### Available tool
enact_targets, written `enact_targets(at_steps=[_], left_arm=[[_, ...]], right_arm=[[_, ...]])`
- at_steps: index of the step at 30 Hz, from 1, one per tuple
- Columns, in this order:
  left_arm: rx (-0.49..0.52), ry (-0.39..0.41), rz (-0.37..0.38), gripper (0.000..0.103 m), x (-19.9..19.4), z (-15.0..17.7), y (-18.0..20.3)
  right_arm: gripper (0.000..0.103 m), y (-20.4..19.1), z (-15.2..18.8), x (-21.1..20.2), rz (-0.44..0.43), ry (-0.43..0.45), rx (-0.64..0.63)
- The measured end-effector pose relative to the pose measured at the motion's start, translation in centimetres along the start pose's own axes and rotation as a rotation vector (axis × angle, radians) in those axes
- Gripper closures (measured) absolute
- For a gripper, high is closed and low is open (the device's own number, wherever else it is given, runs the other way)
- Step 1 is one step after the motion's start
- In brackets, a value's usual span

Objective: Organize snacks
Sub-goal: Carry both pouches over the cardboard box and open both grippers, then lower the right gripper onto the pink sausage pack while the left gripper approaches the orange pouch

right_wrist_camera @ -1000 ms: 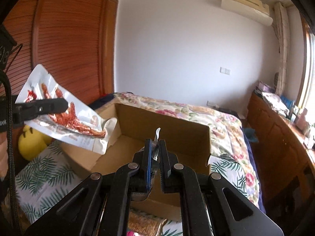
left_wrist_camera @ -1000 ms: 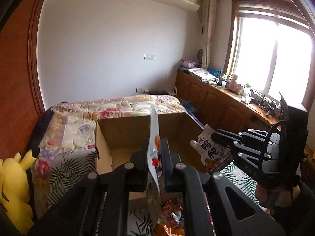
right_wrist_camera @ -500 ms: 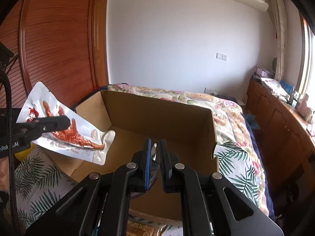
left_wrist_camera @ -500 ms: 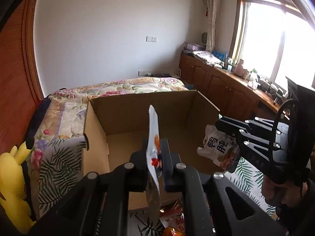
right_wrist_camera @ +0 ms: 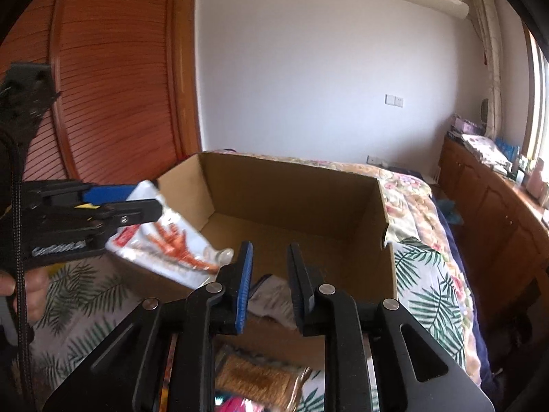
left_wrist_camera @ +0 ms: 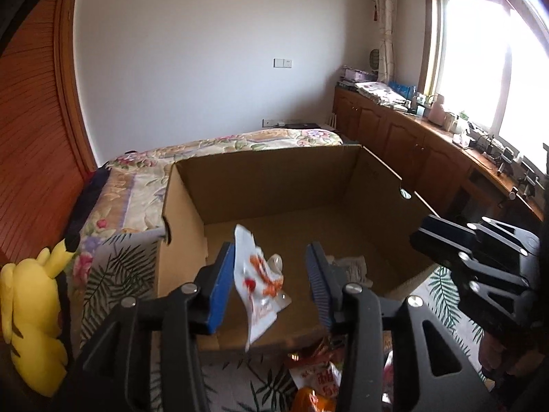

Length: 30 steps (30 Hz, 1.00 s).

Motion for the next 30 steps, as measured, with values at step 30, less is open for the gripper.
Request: enact_targets(at_steps=[30], left_arm=[[0.136,-0.044,0.045,0.049,-5.6,12.2,3.8]], right_arm=[[0.066,0.2,11.5,-5.4,0.011,-0.098,0.044]])
Point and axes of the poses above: each gripper's, at about its wrist camera, not at the fingertips, and x roughly the way its jaws point, y to its right, z to its underside, the point moved 3 cm from there along x, roughly the way its jaws point, and after that the axes turned 13 degrees about -z, right-handed, at the moved point
